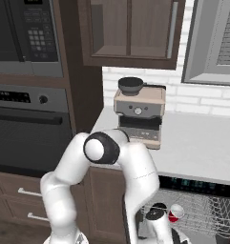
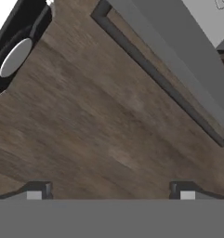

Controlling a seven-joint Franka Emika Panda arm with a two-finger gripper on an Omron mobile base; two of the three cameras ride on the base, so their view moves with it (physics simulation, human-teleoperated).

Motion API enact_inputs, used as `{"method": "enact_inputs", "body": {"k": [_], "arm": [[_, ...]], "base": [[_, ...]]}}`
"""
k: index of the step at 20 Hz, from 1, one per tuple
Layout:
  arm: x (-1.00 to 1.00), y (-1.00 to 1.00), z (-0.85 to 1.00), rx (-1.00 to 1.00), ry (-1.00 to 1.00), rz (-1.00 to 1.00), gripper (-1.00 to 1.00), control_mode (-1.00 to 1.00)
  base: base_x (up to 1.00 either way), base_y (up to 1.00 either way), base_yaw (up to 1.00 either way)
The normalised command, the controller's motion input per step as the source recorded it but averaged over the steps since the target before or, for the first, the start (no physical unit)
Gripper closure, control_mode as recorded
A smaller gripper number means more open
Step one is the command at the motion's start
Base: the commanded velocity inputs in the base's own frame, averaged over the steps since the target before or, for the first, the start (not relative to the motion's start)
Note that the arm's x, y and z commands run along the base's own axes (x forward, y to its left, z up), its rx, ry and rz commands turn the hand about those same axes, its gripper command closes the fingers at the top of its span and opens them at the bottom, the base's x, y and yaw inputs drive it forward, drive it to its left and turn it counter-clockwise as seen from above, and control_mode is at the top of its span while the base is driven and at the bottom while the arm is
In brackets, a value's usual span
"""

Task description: Pick up the cup and bowl from the counter, place them in the dishwasher, and close the dishwasher door.

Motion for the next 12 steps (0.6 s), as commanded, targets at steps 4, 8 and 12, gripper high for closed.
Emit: {"method": "enact_inputs", "body": {"k": [4, 8, 12], "arm": [[-0.16, 0.00, -1.00, -0.11, -0.05, 0.24, -1.00, -1.00], [-0.16, 0.01, -1.00, -0.16, -0.18, 0.24, -1.00, -1.00], [-0.04, 0.07, -1.00, -0.21, -0.25, 0.25, -1.00, -1.00]], "base": [[0.00, 0.00, 0.00], [0.00, 0.00, 0.00], [0.00, 0.00, 0.00]]}}
